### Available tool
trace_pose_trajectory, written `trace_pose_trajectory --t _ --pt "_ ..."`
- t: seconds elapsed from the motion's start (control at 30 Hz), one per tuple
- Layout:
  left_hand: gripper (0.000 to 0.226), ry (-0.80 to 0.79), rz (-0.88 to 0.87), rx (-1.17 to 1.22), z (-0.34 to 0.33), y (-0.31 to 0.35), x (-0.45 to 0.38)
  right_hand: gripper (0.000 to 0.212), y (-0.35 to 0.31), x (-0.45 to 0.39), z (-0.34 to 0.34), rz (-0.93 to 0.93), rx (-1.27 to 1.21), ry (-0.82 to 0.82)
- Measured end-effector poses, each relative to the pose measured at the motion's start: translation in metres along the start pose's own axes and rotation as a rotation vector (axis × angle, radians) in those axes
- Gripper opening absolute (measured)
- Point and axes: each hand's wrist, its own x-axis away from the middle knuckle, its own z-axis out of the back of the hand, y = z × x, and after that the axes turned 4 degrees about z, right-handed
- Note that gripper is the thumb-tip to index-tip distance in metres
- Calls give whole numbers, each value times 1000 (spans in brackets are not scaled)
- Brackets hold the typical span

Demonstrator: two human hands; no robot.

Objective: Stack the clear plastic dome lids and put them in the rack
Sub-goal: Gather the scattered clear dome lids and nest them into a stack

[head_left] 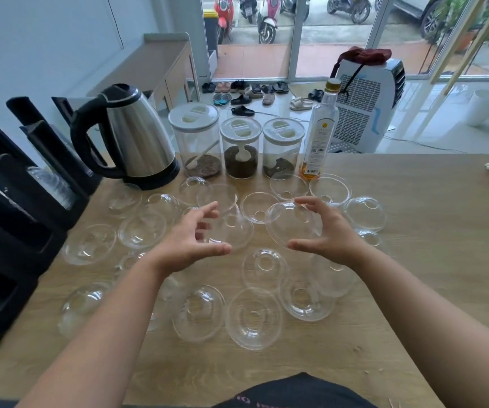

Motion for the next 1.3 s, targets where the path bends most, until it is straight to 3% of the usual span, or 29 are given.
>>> trace_pose_trajectory --t 0.07,0.13,0.23,0.4,0.63,0.77,1.0,1.2,1.3 --pt "117 -11 25 378 -10 3 1 84 -13 -3 2 36 -83 32" --pt "114 -47 49 611 -21 7 2 83 -29 -8 3 86 -141 58" --pt "117 -115 64 798 -35 16 1 85 -50 -14 -1 137 -166 33" --pt "97 -184 41 1057 -44 31 4 86 -58 -18 -15 181 -196 -6" --pt "90 -248 44 1183 -47 35 11 87 -59 -17 -29 186 -244 -19" --pt "60 -231 59 1092 -49 37 14 87 -58 -16 -31 195 -218 -25" --pt "35 -29 68 1109 -57 36 18 86 -53 -13 -33 152 -190 -54" --pt "30 134 103 1138 -59 26 13 96 -55 -10 -36 141 -106 -99" --pt "28 156 117 1171 -58 22 14 101 -53 -11 -36 24 -307 -169"
